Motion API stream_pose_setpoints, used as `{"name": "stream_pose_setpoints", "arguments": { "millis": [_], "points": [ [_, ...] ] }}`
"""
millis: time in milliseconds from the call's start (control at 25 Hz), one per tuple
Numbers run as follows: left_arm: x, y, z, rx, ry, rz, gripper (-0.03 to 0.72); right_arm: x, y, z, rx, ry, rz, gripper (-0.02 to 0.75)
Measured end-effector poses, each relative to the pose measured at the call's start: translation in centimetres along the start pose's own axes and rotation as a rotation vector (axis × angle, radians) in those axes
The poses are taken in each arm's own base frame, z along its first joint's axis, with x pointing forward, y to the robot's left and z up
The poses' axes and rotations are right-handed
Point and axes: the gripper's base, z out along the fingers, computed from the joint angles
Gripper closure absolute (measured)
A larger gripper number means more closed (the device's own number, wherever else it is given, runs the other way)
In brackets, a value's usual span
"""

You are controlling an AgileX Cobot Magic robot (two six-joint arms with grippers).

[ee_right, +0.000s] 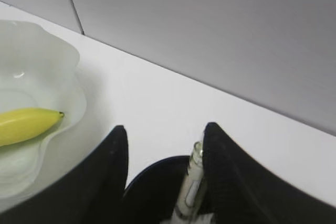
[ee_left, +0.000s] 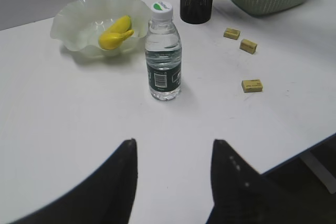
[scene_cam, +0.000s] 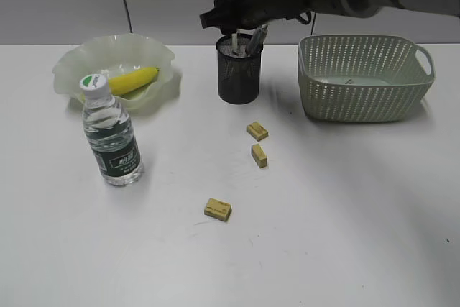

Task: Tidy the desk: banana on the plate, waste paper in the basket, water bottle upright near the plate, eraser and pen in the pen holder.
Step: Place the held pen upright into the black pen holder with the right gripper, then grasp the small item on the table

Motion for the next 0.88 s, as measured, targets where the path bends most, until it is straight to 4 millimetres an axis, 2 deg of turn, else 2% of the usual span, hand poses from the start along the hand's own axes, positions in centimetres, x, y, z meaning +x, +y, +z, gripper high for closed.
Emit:
{"name": "stream_pose_setpoints", "arguments": {
  "millis": [160,320,600,760,880],
  "points": [
    [0.0,0.0,0.0,0.0,0.0,0.0,0.344,-1.0,-0.1,-1.9,0.009,0.103,0.001,0.353],
    [0.0,0.0,0.0,0.0,0.0,0.0,0.344,-2.8,-0.2,-6.2,0.026,0.276,0.001,0.353],
    [0.0,0.0,0.0,0.0,0.0,0.0,0.344,-3.0,-0.4,-13.5,0.039,0.687,-0.06,0.353],
    [0.0,0.0,0.0,0.0,0.0,0.0,0.344,-2.8,-0.4,-16.8,0.029,0.745,-0.075,0.353],
    [0.0,0.0,0.0,-0.001,0.0,0.0,0.344,-2.5,-0.3,-20.5,0.022,0.742,-0.072,0.353]
  ]
}}
